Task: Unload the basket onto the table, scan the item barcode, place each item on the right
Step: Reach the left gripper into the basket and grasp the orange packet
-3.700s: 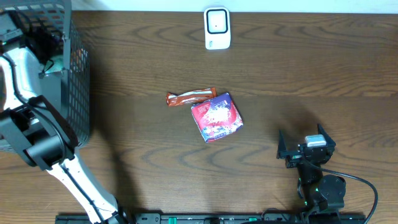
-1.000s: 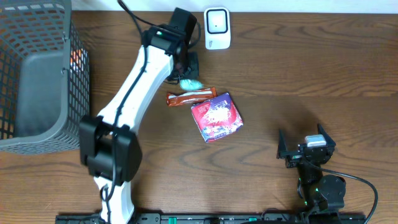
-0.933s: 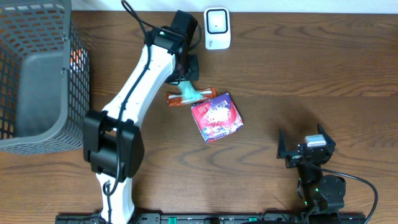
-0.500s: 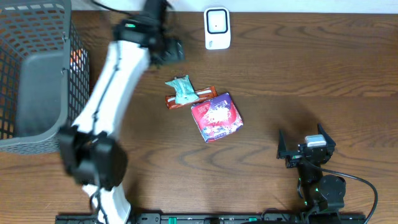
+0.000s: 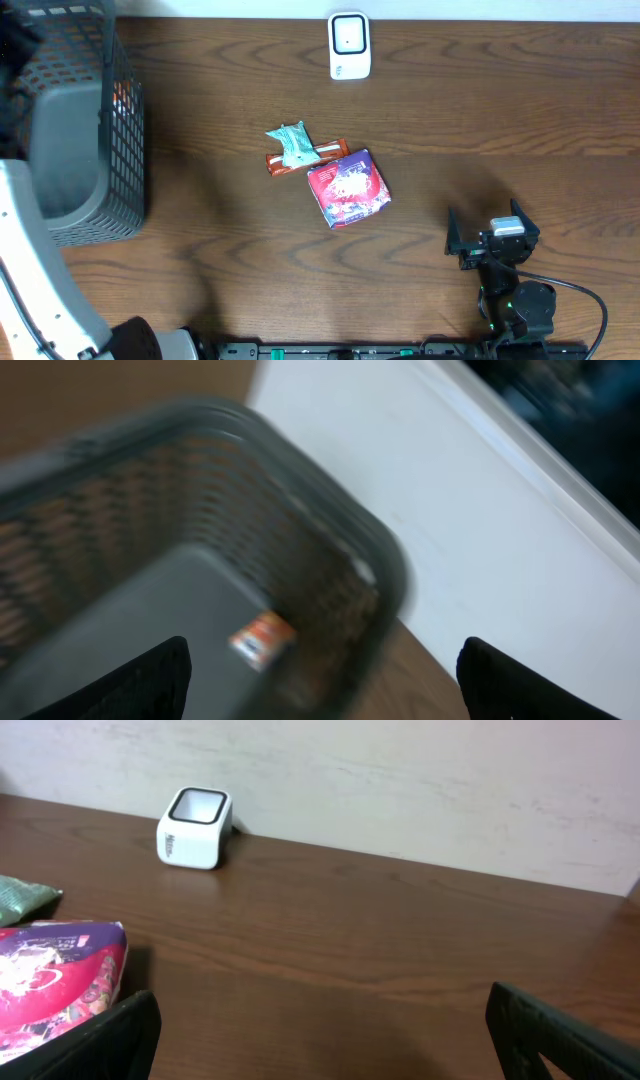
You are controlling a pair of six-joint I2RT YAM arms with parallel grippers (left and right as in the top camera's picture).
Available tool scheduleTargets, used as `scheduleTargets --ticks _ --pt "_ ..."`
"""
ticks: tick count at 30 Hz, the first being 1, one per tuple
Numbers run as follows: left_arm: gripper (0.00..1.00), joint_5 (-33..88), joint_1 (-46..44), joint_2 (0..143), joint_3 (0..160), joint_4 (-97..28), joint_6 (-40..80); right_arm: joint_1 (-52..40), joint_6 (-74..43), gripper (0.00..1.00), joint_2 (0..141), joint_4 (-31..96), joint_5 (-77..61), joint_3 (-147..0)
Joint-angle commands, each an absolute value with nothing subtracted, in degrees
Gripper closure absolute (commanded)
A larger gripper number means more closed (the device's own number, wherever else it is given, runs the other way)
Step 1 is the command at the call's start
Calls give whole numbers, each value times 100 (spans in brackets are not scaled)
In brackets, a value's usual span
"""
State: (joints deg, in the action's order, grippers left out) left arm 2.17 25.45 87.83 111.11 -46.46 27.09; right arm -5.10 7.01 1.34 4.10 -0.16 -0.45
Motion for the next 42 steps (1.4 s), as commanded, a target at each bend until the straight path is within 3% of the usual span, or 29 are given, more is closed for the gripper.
scheduleTargets --ticks 1,17,31,39,42 --pt "15 211 2915 9266 10993 -4678 3096 -530 779 1 113 429 36 -32" --pt "15 1946 2923 12160 10982 -4543 4062 -530 779 1 113 429 36 -32" --pt "15 1911 2329 13174 10982 -3828 3889 -530 779 1 113 429 36 -32" --pt "15 801 2167 13321 10910 -3872 3931 -530 779 1 113 429 36 -32" --pt "22 786 2185 13323 10886 -3940 3927 -530 779 1 113 429 36 -32"
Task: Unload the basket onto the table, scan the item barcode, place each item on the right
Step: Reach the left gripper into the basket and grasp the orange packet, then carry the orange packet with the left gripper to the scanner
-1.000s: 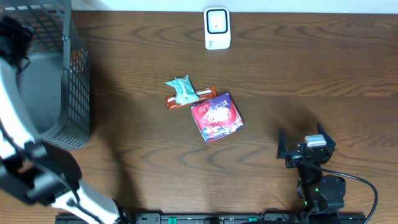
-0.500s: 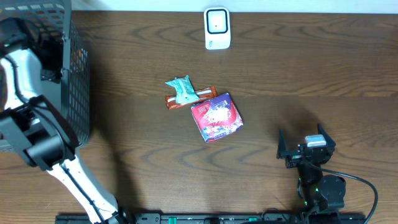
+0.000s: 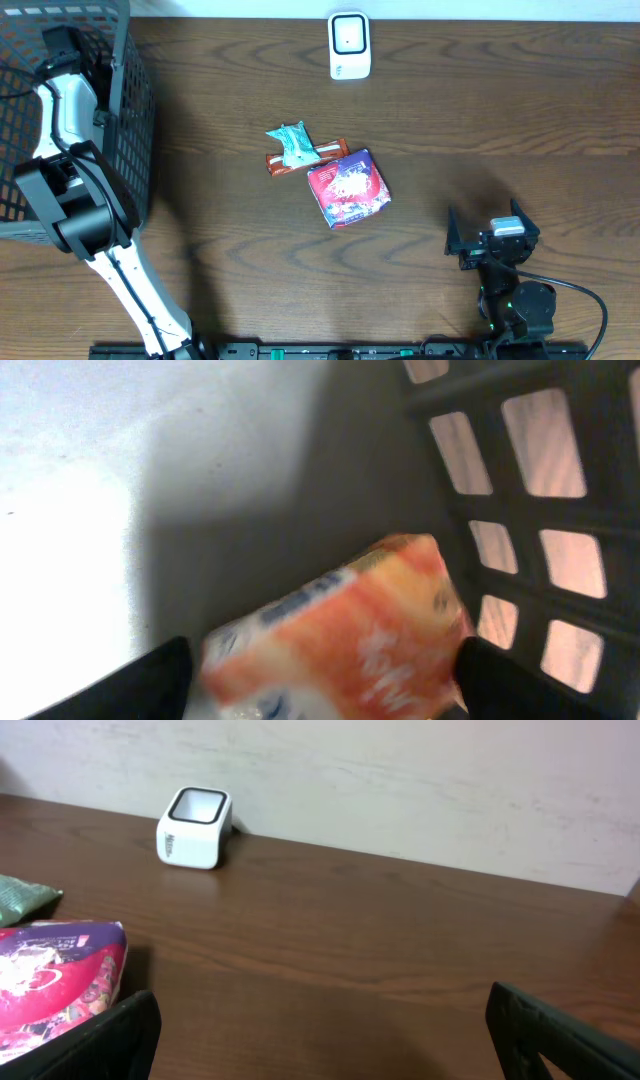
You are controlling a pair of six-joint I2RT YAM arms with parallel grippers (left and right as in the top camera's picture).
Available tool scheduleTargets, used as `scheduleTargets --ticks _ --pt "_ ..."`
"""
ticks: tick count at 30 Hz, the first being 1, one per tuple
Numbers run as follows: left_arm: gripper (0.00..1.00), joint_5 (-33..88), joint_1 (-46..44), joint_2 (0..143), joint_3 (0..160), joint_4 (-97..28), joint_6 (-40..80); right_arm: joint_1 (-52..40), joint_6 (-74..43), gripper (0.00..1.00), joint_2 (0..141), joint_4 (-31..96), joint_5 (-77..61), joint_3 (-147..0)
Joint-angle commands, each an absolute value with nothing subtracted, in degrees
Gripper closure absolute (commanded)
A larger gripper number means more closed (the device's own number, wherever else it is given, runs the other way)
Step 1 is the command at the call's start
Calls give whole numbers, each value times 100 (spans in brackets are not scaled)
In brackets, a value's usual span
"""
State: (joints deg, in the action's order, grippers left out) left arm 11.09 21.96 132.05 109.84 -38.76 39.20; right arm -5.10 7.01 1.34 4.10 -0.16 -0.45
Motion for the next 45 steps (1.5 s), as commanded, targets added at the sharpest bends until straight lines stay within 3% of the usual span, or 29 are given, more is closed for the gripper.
scheduleTargets --ticks 1,4,7,20,28,35,45 --pt "26 786 2189 13323 10884 -3968 3892 -530 779 1 113 429 36 -32" --pt "54 786 2189 13323 10884 -3983 3632 -530 779 1 113 429 36 -32" --pt "92 788 2237 13314 10888 -4001 3326 -530 779 1 113 429 36 -32" --pt "93 2217 3417 10951 10910 -4451 3374 -530 779 1 113 429 36 -32" --pt "93 3341 3306 9185 10908 -4451 3999 -530 779 1 113 429 36 -32" --pt "93 3500 1894 8291 10908 -4525 3675 -530 779 1 113 429 36 -32" --pt "93 1247 -996 8654 10632 -5533 3441 -530 779 1 113 429 36 -32"
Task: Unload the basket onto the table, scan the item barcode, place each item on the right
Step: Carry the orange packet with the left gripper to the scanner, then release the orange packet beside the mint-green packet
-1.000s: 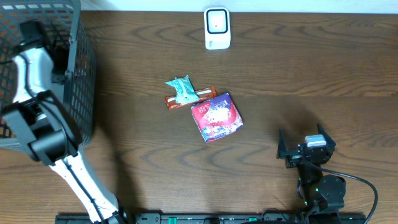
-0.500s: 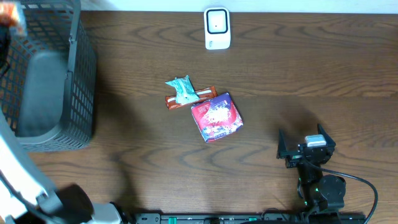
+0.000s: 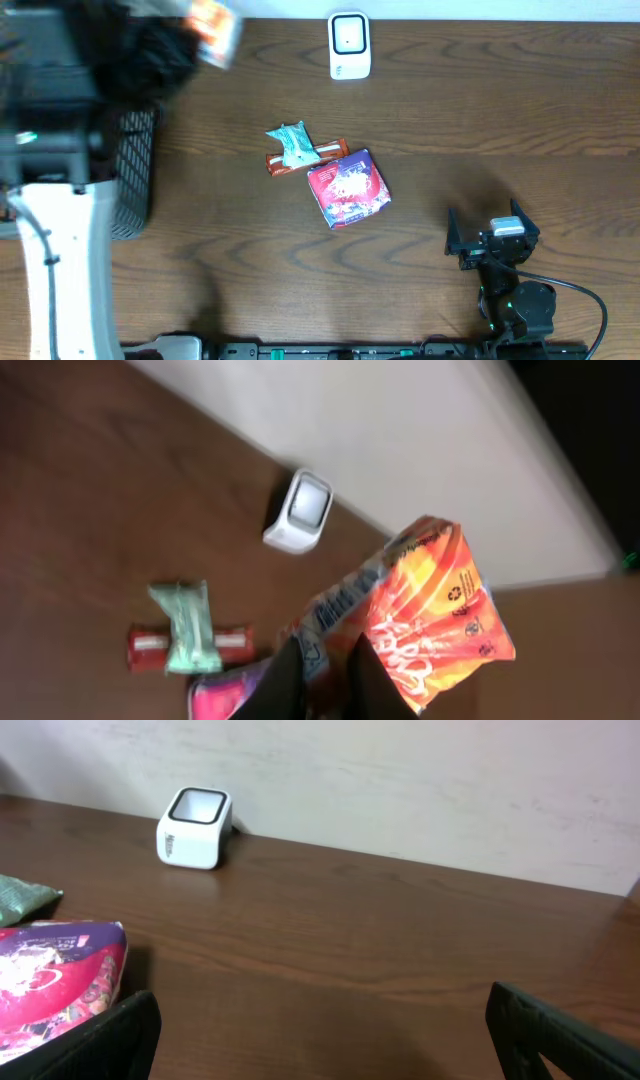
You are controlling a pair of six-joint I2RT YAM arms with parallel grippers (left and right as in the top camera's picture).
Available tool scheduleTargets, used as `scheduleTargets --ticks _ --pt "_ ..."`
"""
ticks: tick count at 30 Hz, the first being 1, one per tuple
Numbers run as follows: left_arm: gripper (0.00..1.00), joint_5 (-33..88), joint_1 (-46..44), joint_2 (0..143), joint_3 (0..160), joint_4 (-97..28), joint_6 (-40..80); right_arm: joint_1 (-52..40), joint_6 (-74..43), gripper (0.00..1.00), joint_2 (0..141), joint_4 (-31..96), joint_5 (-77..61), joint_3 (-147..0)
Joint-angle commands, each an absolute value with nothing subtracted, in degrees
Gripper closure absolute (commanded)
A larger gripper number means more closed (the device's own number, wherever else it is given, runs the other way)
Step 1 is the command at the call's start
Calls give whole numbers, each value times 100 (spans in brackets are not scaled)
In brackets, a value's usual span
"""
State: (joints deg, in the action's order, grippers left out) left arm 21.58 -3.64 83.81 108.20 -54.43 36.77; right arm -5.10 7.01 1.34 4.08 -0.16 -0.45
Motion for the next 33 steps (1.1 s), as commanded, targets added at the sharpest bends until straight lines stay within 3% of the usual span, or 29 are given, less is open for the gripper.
scheduleTargets --ticks 1,10,22,23,25,26,29,33 --pt "93 1146 -1212 8746 10565 -5531 3312 -530 779 1 113 429 36 -32" --pt "92 -82 -2683 10278 10285 -5430 3039 -530 779 1 113 429 36 -32" --pt "92 -97 -2884 12175 10285 -4792 2998 -530 779 1 113 429 36 -32" --pt "83 -97 -2882 12237 10285 -4759 2993 -530 779 1 113 429 36 -32" --pt "30 -95 -2864 12278 10287 -4720 2746 -530 779 1 113 429 36 -32" --pt "19 -95 -2856 12269 10300 -4720 2596 -530 779 1 113 429 36 -32" --pt "2 -93 -2790 12132 10412 -4849 2250 -530 779 1 113 429 36 -32" --pt "1 -91 -2646 11703 10551 -5151 2250 -530 779 1 113 429 36 -32"
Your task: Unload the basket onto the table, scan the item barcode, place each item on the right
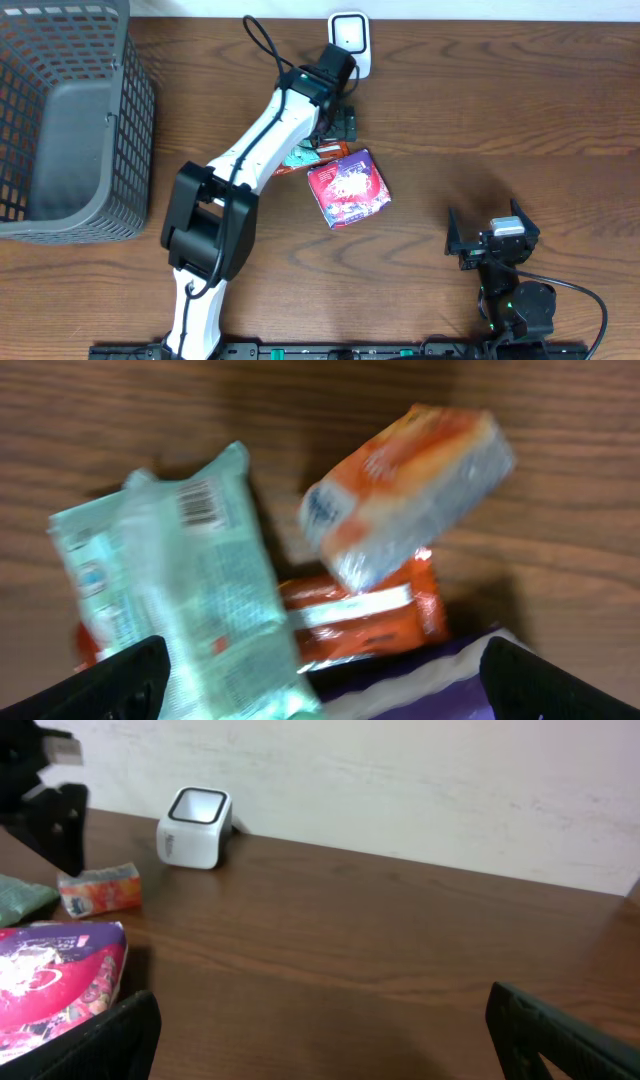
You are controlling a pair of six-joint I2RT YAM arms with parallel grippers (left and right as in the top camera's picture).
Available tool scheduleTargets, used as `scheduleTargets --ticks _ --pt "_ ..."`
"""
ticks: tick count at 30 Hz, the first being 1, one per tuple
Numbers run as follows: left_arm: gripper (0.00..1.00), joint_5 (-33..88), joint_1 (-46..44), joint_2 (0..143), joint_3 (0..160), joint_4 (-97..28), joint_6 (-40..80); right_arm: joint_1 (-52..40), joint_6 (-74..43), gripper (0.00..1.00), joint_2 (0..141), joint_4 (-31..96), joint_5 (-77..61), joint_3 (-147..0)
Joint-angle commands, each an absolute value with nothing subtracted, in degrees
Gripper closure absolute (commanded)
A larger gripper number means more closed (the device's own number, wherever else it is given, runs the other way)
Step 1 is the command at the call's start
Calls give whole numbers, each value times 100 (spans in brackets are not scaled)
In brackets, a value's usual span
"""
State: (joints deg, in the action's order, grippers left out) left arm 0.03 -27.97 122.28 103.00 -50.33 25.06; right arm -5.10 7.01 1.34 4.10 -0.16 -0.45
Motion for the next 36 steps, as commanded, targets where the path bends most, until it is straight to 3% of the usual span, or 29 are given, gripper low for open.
scheduleTargets --ticks 1,15,36 --pt "1 -91 -2593 11526 10551 -5210 2252 -530 779 1 113 429 36 -32" --pt "1 -93 -1627 9258 10551 -6716 2252 -530 779 1 113 429 36 -32" --pt "2 -95 -1452 9148 10444 -7791 2250 -530 779 1 115 429 36 -32"
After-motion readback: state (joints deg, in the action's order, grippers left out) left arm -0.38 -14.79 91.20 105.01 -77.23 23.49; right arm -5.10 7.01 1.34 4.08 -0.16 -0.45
